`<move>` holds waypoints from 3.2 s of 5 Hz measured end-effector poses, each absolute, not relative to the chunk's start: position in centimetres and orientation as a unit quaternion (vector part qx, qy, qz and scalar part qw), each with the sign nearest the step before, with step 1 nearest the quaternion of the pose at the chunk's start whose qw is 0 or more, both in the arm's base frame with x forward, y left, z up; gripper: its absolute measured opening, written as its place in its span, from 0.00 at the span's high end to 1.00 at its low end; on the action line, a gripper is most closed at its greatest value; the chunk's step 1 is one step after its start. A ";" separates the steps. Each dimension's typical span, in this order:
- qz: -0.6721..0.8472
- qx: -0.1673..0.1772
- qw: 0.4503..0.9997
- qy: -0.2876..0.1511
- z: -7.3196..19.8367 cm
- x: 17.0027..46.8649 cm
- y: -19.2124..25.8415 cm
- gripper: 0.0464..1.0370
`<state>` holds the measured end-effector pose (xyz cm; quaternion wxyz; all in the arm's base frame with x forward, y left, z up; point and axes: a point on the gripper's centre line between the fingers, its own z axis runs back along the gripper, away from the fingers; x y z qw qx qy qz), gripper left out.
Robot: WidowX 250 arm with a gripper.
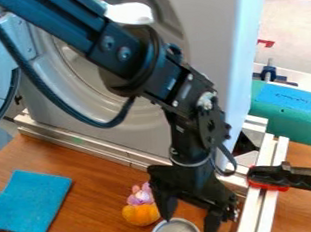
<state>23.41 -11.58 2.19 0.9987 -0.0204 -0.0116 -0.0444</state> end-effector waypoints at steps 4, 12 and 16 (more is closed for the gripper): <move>-0.037 0.073 0.994 0.066 -2.6 21.8 -13.2 0.03; 0.056 0.220 0.960 0.167 -2.8 21.4 1.7 0.04; -0.011 0.138 0.986 0.089 3.7 18.8 -1.9 0.04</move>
